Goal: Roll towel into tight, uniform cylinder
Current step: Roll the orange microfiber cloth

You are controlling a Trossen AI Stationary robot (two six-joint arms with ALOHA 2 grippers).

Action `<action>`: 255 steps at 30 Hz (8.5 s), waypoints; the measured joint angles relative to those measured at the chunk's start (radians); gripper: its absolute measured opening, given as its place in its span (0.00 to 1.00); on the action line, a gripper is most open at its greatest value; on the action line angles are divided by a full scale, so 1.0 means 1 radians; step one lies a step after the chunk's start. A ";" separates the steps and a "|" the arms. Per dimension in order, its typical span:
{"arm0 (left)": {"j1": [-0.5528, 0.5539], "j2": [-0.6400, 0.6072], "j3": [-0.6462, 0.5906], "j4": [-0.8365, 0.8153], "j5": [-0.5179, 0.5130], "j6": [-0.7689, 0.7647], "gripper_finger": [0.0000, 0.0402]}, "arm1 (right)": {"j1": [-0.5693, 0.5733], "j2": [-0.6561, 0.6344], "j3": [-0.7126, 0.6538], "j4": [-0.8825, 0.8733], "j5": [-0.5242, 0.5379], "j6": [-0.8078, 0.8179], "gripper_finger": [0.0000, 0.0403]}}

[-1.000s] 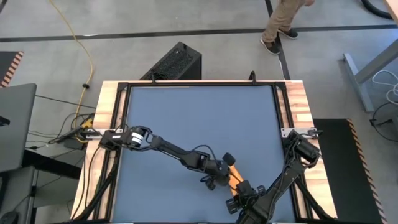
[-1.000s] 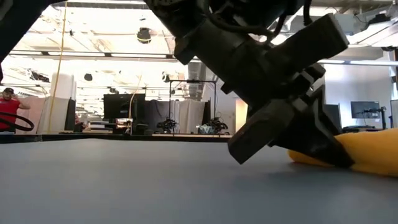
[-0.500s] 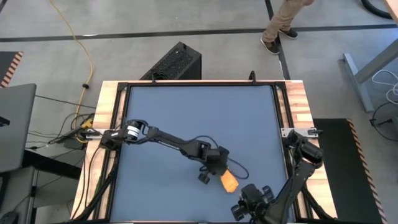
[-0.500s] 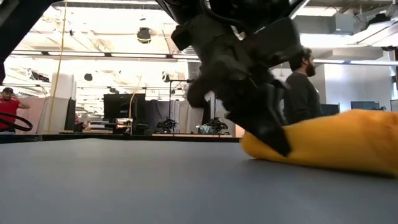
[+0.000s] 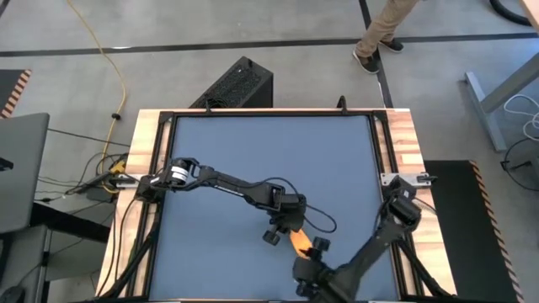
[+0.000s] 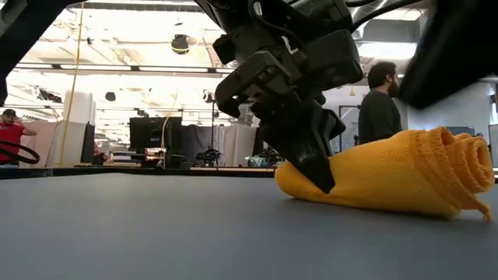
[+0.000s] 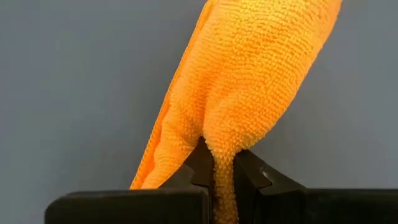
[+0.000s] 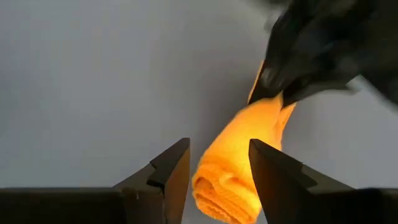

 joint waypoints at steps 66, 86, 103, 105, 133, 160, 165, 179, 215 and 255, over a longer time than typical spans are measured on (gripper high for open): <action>-0.246 -0.788 -0.936 1.035 -0.393 -0.025 0.08 | -0.040 0.047 0.001 -0.082 -0.132 0.298 0.10; -0.208 -0.458 -0.619 0.686 -0.379 0.086 0.59 | -0.182 0.047 0.001 0.060 -0.142 0.149 0.10; -0.148 -0.365 -0.595 0.642 -0.407 0.003 0.51 | -0.221 -0.005 0.001 0.129 -0.137 0.039 0.10; -0.148 -0.366 -0.595 0.633 -0.408 0.003 0.42 | -0.228 -0.006 0.001 0.129 -0.137 0.039 0.10; -0.029 -0.982 -0.802 0.083 -0.203 -0.307 0.04 | -0.204 -0.152 0.003 -0.034 -0.129 -0.082 0.56; -0.312 -1.220 -1.410 0.658 -0.770 -1.608 0.04 | -0.364 -0.721 -0.671 0.726 -0.128 -0.495 0.45; -0.314 -1.120 -1.410 0.685 -0.765 -1.700 0.04 | -0.404 -0.724 -0.672 0.782 -0.128 -0.600 0.45; -0.279 -1.020 -1.410 0.827 -0.664 -1.616 0.04 | -0.443 -0.717 -0.672 0.808 -0.136 -0.630 0.45; -0.295 -0.988 -1.128 -0.038 -1.069 -0.893 0.03 | -0.436 -0.716 -0.672 0.812 -0.137 -0.593 0.45; -0.369 -0.684 -0.930 0.057 -0.786 -0.926 0.40 | -0.420 -0.716 -0.671 0.812 -0.137 -0.577 0.45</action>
